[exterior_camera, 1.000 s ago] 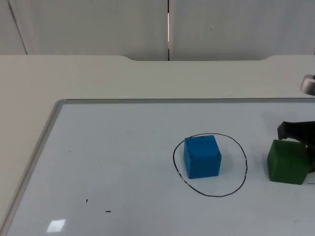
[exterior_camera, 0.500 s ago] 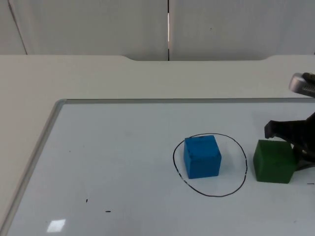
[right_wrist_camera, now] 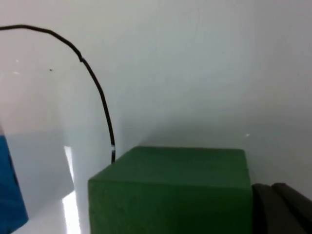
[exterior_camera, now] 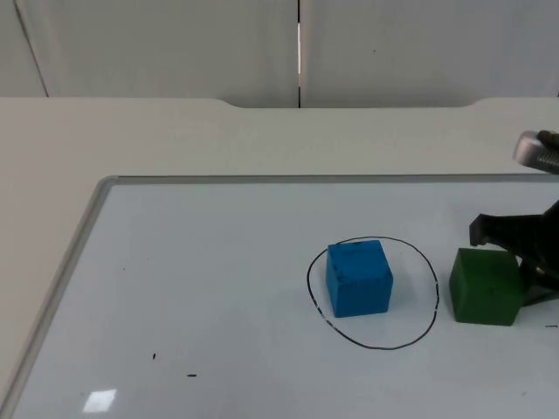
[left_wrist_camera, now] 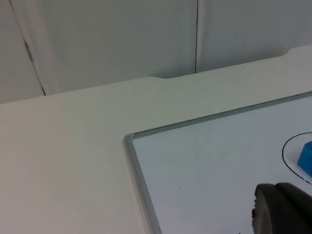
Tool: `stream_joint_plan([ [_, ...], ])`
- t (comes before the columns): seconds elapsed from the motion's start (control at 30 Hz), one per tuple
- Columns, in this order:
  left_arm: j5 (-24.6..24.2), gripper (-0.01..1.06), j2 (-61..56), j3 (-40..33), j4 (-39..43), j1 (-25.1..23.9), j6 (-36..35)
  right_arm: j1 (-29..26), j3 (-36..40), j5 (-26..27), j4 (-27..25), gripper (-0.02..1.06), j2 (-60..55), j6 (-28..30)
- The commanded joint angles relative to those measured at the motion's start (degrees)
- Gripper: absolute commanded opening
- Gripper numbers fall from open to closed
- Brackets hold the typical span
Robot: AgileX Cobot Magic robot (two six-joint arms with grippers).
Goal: Push the two cubes into the marked area.
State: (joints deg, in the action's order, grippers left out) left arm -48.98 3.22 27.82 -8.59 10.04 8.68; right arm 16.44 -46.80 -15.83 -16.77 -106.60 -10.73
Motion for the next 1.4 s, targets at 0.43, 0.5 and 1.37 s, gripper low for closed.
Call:
stream_joint_plan([
  [0.43,0.4,0.0,-0.3,-0.1,0.3,-0.2,-0.4,2.8,-0.1,2.2,-3.0,0.0,-2.9,-0.4],
  [0.5,0.4,0.0,-0.3,-0.1,0.3,-0.2,-0.4,3.2,-0.1,2.2,-3.4,0.0,-5.1,-0.4],
  [1.37,0.3,0.0,-0.3,-0.1,0.3,-0.2,-0.4,7.6,-0.1,-0.2,-5.7,0.0,-6.5,-0.2],
])
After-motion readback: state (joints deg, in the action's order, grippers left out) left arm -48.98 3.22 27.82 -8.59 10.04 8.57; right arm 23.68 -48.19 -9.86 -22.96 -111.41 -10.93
